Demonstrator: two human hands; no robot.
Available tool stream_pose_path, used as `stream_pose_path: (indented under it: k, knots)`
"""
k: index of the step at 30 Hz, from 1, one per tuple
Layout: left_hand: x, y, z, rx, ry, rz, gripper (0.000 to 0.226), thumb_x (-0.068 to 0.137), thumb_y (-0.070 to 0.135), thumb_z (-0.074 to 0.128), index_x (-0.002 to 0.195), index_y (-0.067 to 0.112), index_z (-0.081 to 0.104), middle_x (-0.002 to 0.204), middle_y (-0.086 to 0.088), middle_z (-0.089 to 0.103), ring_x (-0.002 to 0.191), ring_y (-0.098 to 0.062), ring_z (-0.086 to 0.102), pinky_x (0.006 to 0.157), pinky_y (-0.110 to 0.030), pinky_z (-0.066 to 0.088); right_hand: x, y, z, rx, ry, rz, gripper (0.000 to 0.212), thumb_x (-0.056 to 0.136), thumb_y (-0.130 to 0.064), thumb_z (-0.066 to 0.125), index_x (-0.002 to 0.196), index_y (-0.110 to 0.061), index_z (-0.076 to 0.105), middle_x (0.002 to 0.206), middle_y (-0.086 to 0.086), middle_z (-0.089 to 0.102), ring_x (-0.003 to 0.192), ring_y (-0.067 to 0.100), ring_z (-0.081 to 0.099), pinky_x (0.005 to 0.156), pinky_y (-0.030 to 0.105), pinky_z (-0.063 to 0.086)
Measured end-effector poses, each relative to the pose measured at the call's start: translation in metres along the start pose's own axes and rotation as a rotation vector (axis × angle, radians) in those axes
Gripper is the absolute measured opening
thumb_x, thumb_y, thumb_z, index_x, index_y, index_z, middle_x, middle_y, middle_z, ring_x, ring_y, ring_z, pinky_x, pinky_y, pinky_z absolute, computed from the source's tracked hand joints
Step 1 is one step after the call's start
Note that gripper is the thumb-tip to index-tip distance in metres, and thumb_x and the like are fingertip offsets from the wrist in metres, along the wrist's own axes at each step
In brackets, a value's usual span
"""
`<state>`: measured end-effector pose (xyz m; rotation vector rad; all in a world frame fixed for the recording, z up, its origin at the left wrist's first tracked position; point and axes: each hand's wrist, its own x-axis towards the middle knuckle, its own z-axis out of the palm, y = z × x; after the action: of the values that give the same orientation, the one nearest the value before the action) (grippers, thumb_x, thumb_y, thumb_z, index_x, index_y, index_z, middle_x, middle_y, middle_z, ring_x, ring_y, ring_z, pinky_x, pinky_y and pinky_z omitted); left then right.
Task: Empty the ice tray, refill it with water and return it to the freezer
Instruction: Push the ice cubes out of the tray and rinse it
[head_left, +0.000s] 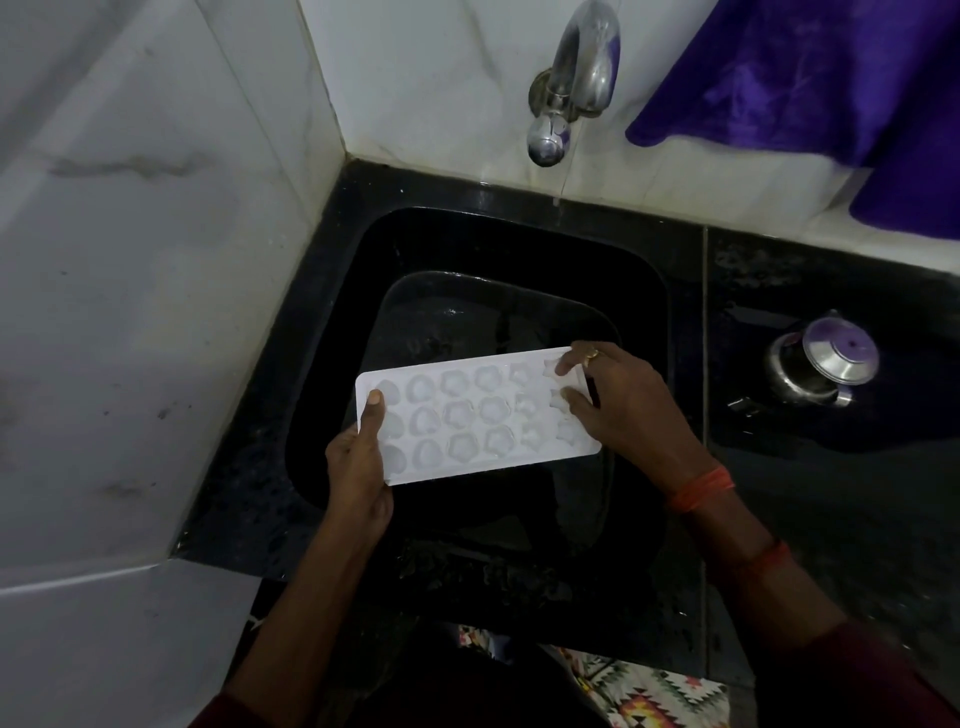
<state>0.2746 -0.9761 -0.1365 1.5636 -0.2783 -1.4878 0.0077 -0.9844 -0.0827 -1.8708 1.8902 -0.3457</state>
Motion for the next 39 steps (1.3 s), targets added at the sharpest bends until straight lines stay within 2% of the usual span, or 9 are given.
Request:
stream_pose_path:
  k: [4,10,14,17,26,32,36,39]
  knots:
    - [-0.001,0.001,0.002,-0.003,0.006,-0.004,0.033,0.093,0.040,0.070,0.092,0.006,0.072,0.087,-0.009,0.079,0.076,-0.027,0.077,0.055,-0.037,0.061,-0.009,0.001,-0.002,0.046,-0.013,-0.016,0.023,0.091,-0.027,0.071,0.113,-0.027,0.063,0.147,-0.003,0.050,0.124,0.021,0.058,0.102,0.038,0.048]
    - [-0.005,0.002,0.004,-0.005,-0.018,0.000,0.032,0.094,0.039,0.069,0.093,0.007,0.073,0.090,-0.009,0.079,0.079,-0.027,0.078,0.056,-0.037,0.061,-0.023,0.004,-0.001,0.037,-0.029,-0.018,0.026,0.090,-0.041,0.070,0.111,-0.028,0.065,0.157,-0.006,0.037,0.131,0.018,0.053,0.105,0.051,0.047]
    - [-0.007,0.002,0.005,-0.009,-0.027,-0.011,0.032,0.094,0.038,0.068,0.096,0.007,0.073,0.094,-0.010,0.079,0.082,-0.028,0.077,0.058,-0.038,0.062,-0.026,0.006,0.002,-0.018,-0.043,-0.024,0.037,0.090,-0.047,0.068,0.118,-0.023,0.068,0.159,-0.002,0.035,0.140,0.017,0.045,0.112,0.045,0.042]
    - [-0.008,0.002,0.006,-0.011,-0.022,-0.008,0.031,0.094,0.038,0.068,0.097,0.007,0.073,0.094,-0.010,0.079,0.082,-0.028,0.077,0.057,-0.037,0.061,-0.027,0.005,0.005,-0.019,-0.039,-0.018,0.042,0.089,-0.050,0.069,0.119,-0.021,0.069,0.160,-0.001,0.034,0.142,0.018,0.041,0.112,0.042,0.037]
    - [-0.007,-0.001,0.004,0.000,-0.017,-0.008,0.033,0.093,0.039,0.069,0.097,0.007,0.072,0.092,-0.010,0.079,0.081,-0.028,0.077,0.057,-0.037,0.061,-0.028,0.002,0.014,-0.073,-0.041,-0.023,0.048,0.088,-0.047,0.071,0.118,-0.011,0.072,0.159,0.011,0.036,0.142,0.028,0.043,0.118,0.047,0.036]
    - [-0.007,0.000,0.005,-0.001,-0.010,-0.012,0.033,0.093,0.039,0.069,0.096,0.006,0.072,0.092,-0.010,0.079,0.079,-0.028,0.077,0.055,-0.037,0.061,-0.029,0.002,0.014,0.011,-0.019,0.015,0.042,0.084,-0.049,0.074,0.112,-0.017,0.071,0.157,0.003,0.039,0.142,0.022,0.044,0.112,0.046,0.043]
    - [-0.006,0.000,0.005,0.004,-0.013,-0.015,0.034,0.093,0.040,0.069,0.097,0.006,0.072,0.093,-0.010,0.079,0.081,-0.029,0.077,0.057,-0.037,0.061,-0.027,0.002,0.016,-0.006,-0.031,0.027,0.045,0.086,-0.048,0.073,0.116,-0.015,0.071,0.159,0.002,0.035,0.141,0.023,0.044,0.112,0.043,0.038]
    - [-0.006,0.001,0.005,0.003,-0.011,-0.013,0.033,0.093,0.039,0.069,0.098,0.006,0.073,0.094,-0.011,0.079,0.082,-0.029,0.077,0.058,-0.038,0.062,-0.026,0.001,0.016,-0.012,-0.037,0.026,0.048,0.087,-0.049,0.072,0.119,-0.014,0.071,0.159,0.001,0.033,0.140,0.021,0.045,0.110,0.040,0.041]
